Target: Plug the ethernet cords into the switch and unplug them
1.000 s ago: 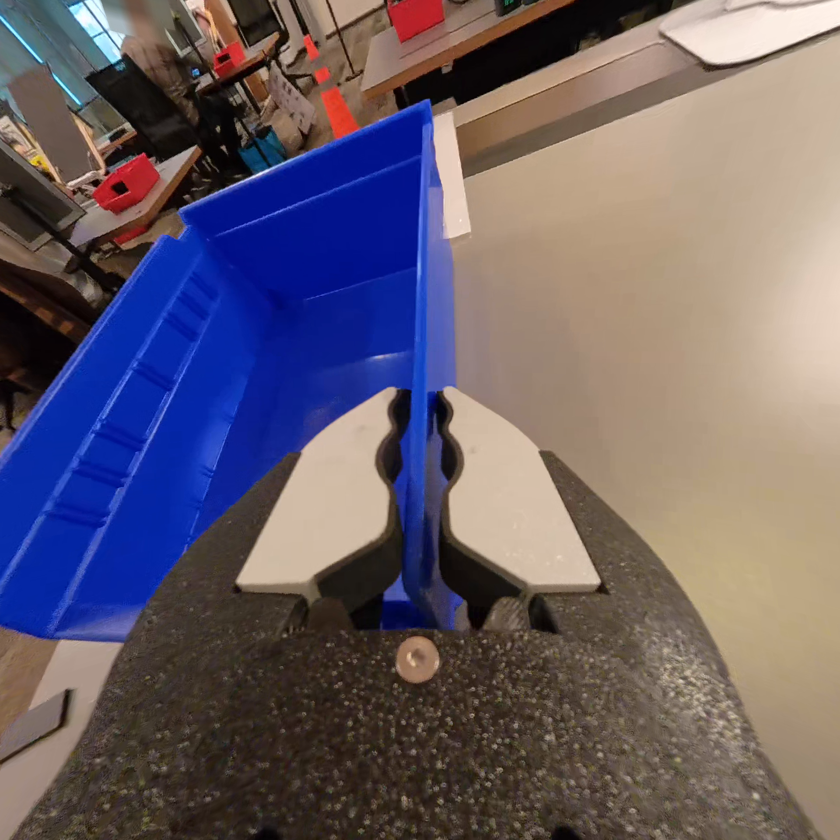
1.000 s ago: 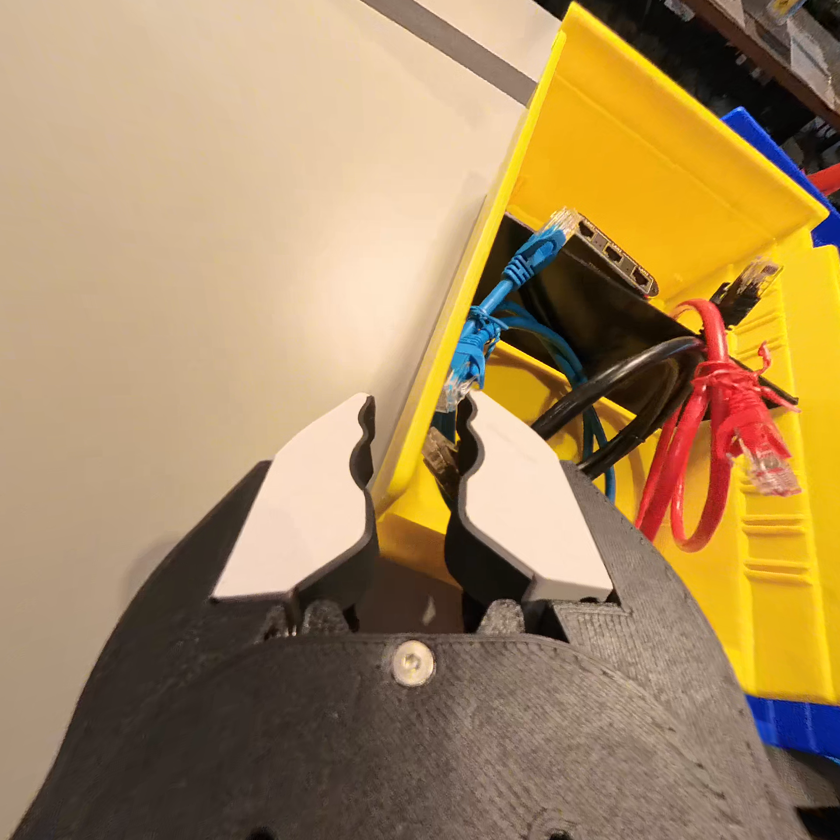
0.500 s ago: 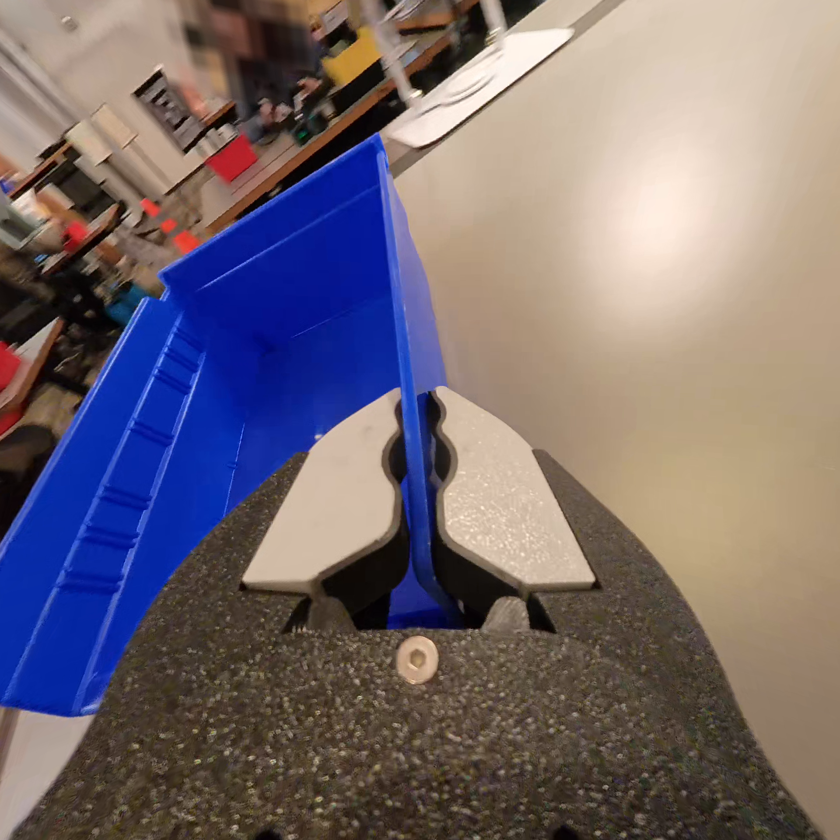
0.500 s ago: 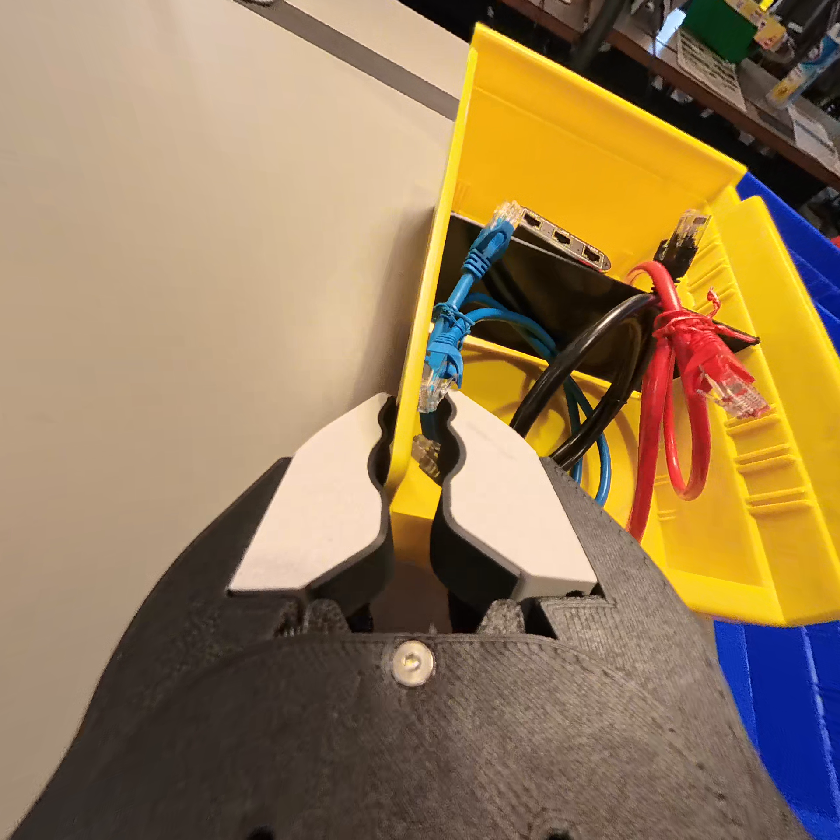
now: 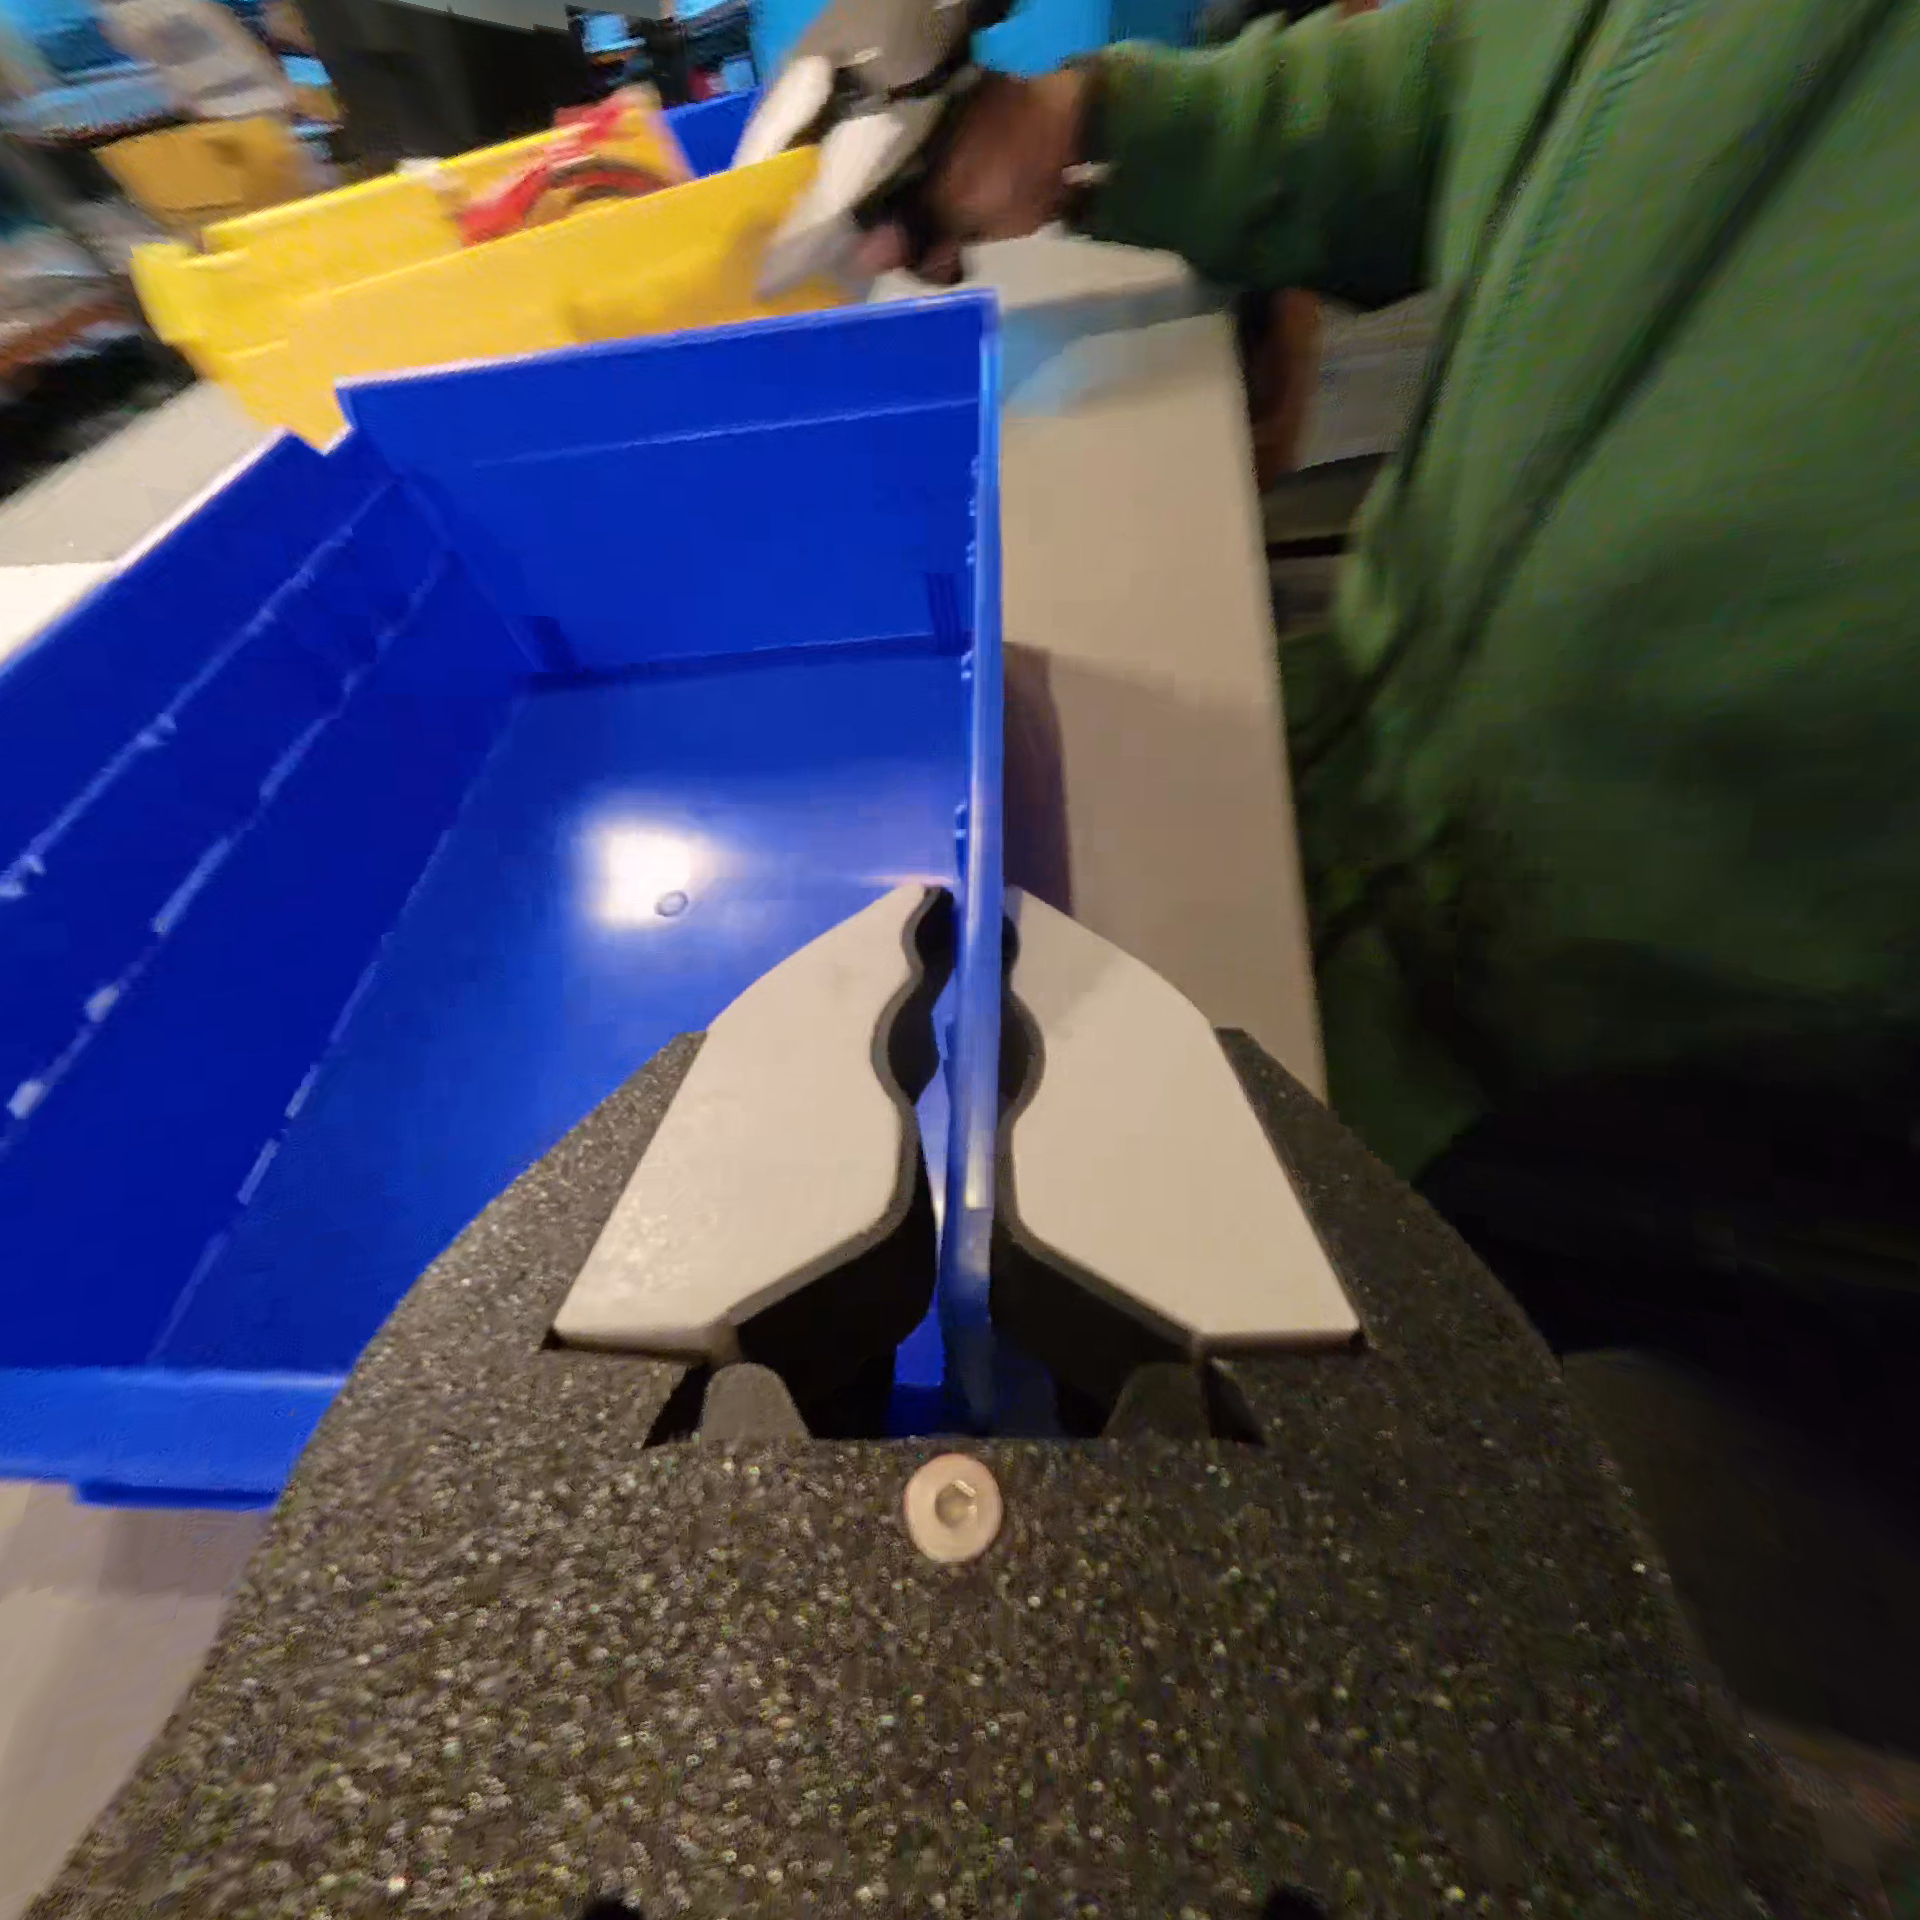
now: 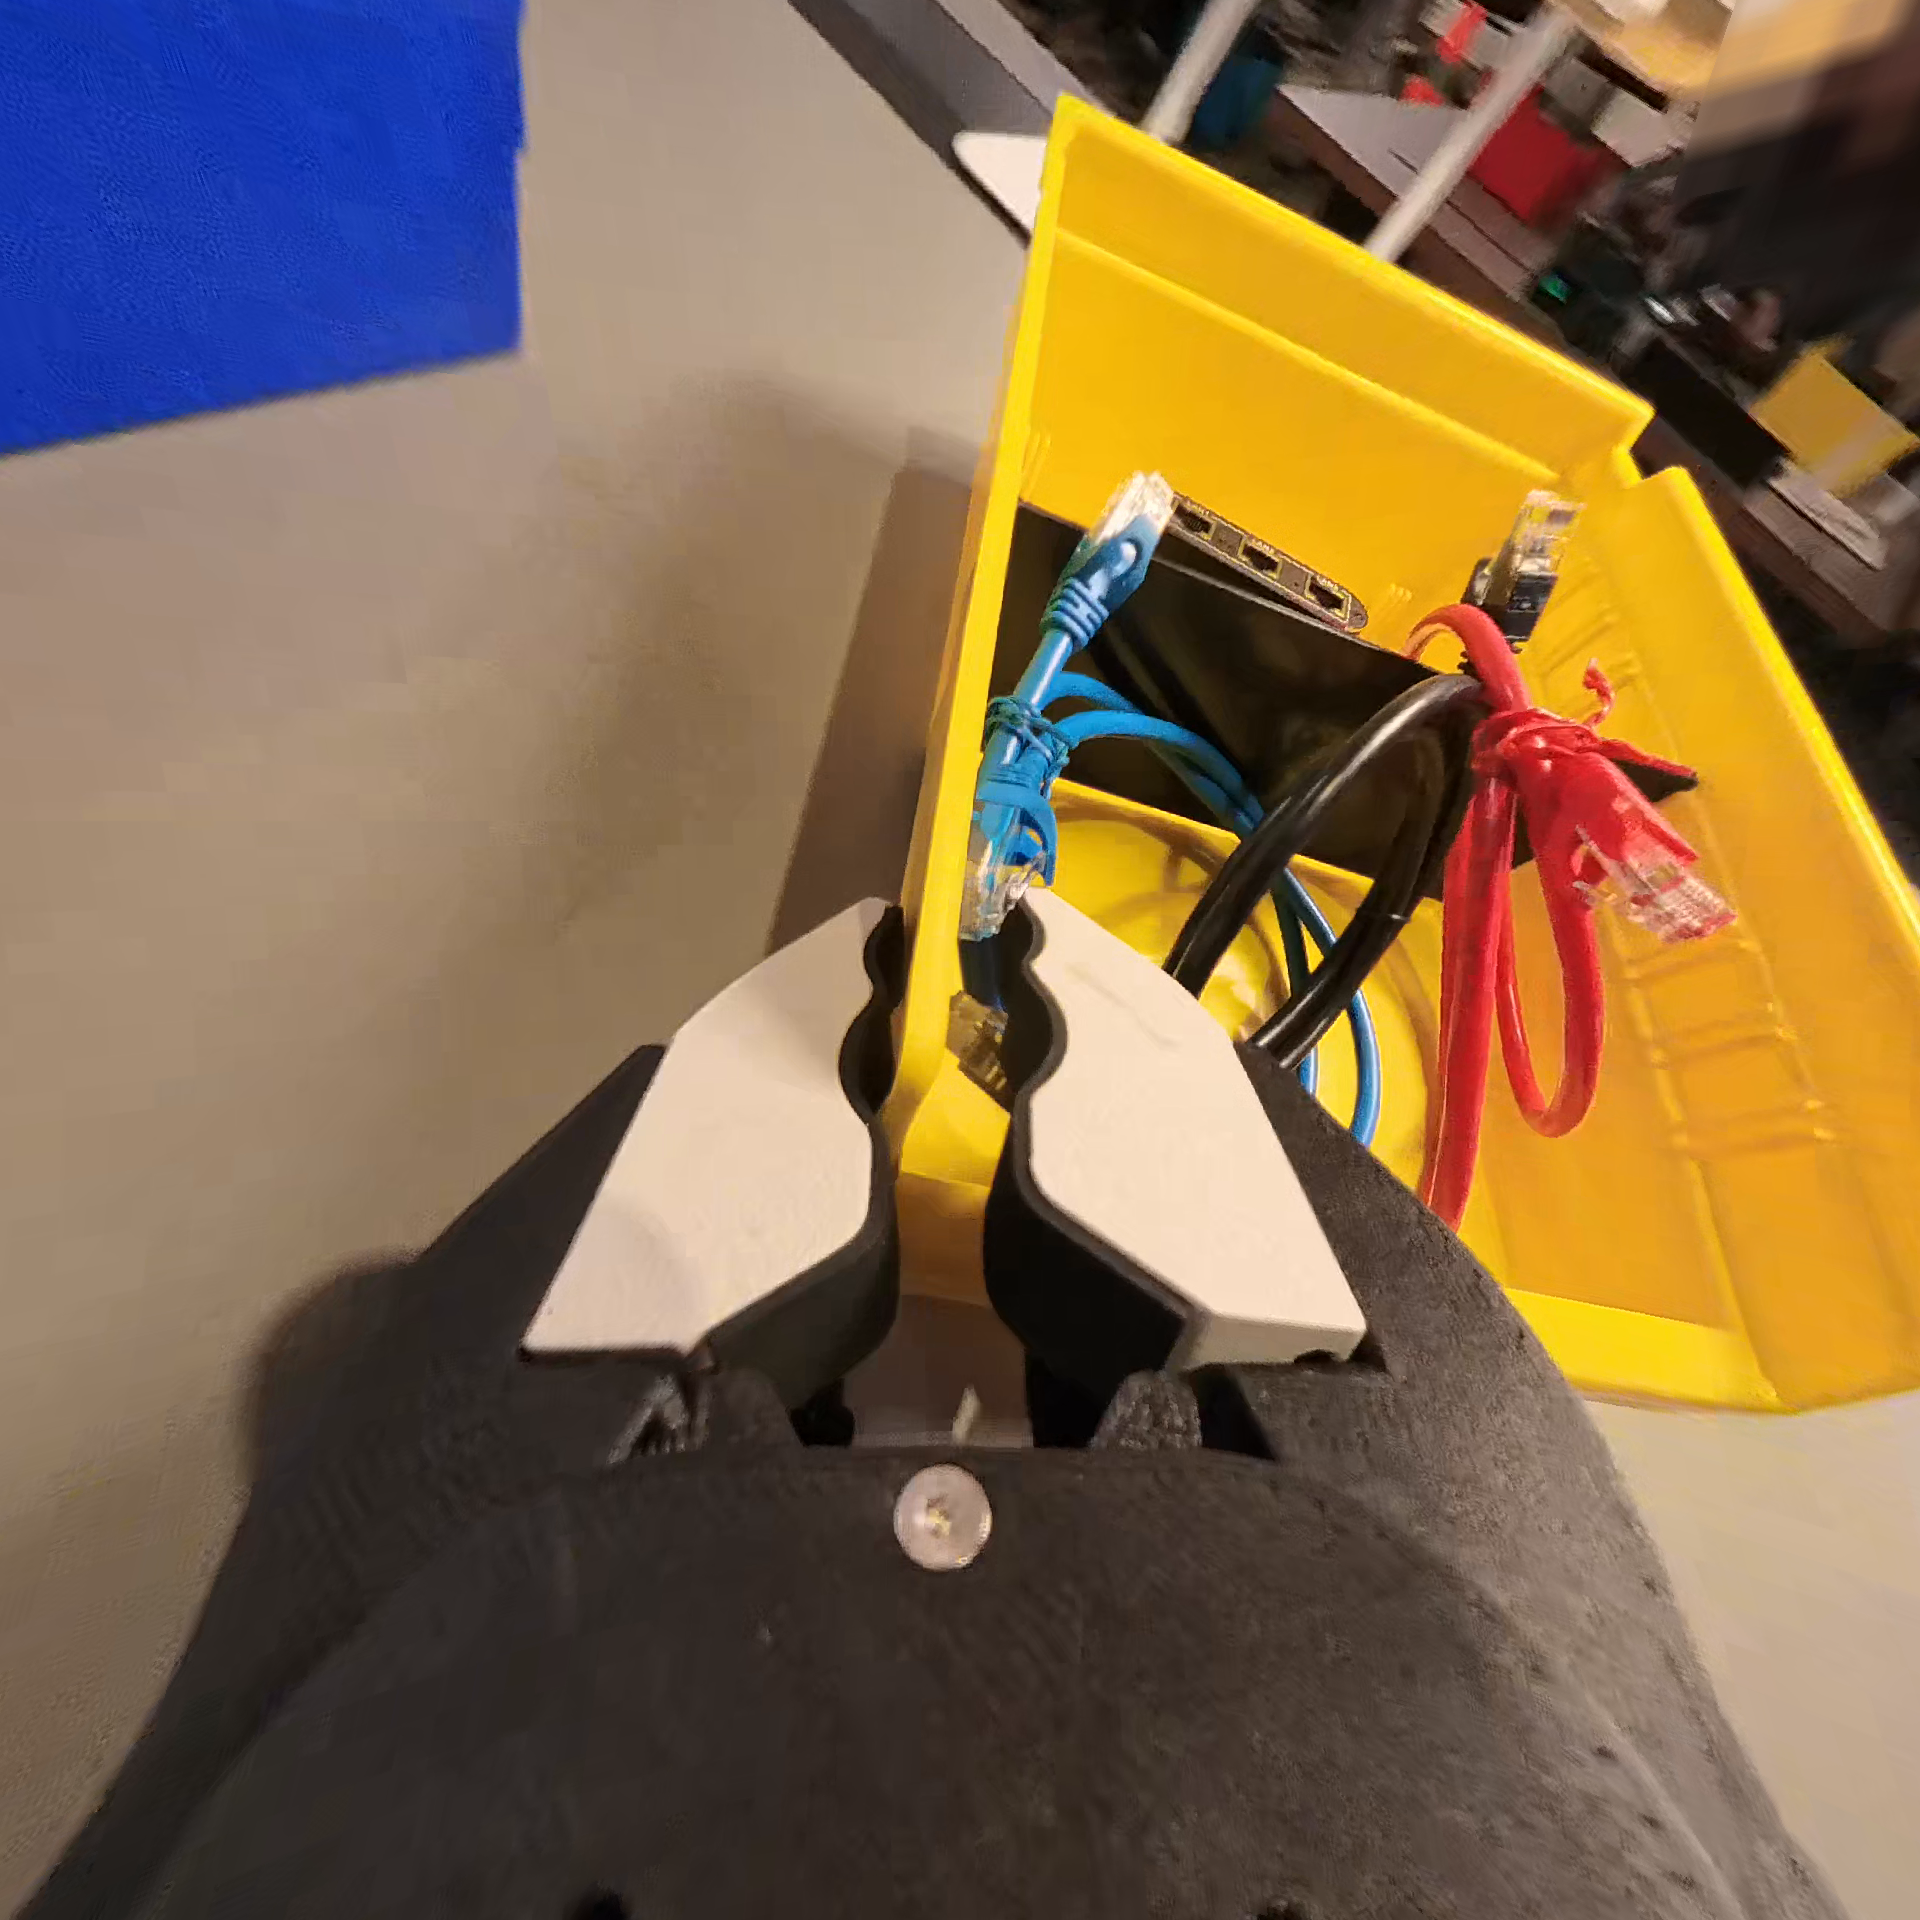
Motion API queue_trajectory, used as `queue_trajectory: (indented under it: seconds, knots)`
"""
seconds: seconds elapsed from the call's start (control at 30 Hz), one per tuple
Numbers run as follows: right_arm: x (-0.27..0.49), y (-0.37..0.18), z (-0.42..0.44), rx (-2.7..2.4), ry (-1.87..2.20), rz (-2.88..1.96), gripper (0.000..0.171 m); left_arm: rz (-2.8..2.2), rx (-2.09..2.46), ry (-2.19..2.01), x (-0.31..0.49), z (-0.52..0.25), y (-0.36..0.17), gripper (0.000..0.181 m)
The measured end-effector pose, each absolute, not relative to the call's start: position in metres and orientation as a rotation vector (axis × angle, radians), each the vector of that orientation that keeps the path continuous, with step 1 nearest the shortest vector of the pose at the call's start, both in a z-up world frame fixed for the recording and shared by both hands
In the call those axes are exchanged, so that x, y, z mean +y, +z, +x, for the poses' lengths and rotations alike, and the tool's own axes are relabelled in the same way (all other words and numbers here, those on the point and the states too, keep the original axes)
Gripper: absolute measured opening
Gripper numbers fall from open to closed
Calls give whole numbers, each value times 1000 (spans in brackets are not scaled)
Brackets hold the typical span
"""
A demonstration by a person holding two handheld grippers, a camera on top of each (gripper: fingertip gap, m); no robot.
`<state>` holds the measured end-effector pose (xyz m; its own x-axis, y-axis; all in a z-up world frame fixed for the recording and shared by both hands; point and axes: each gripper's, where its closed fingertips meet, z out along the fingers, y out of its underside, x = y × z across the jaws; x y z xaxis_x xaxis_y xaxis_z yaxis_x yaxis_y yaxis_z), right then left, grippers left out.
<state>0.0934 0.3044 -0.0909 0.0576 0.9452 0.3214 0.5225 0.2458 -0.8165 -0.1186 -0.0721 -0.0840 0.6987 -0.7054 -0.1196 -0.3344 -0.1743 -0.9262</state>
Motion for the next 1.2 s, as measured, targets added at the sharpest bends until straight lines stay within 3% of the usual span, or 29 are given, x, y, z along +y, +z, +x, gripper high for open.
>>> queue_trajectory:
  seconds: [0.13,0.5,0.8,0.9,1.13,1.2]
  knots:
    - [290,-91,68,-1778,719,-1247,17,-1721,965,-603,-78,-83,-84,6]
    - [242,-89,-59,-1967,929,-923,18,-1630,1073,-654,-39,5,-83,6]
    - [199,-85,-104,-1962,1044,-813,20,-1626,1065,-634,-30,23,-83,6]
    - [201,-76,-91,-1954,1098,-821,34,-1598,1062,-620,-31,24,-80,6]
    - [251,-26,-44,-1806,1113,-958,42,-1266,849,-759,-51,-5,6,26]
    - [269,-11,-24,-1723,1051,-1049,40,-1273,718,-677,-39,-35,30,39]
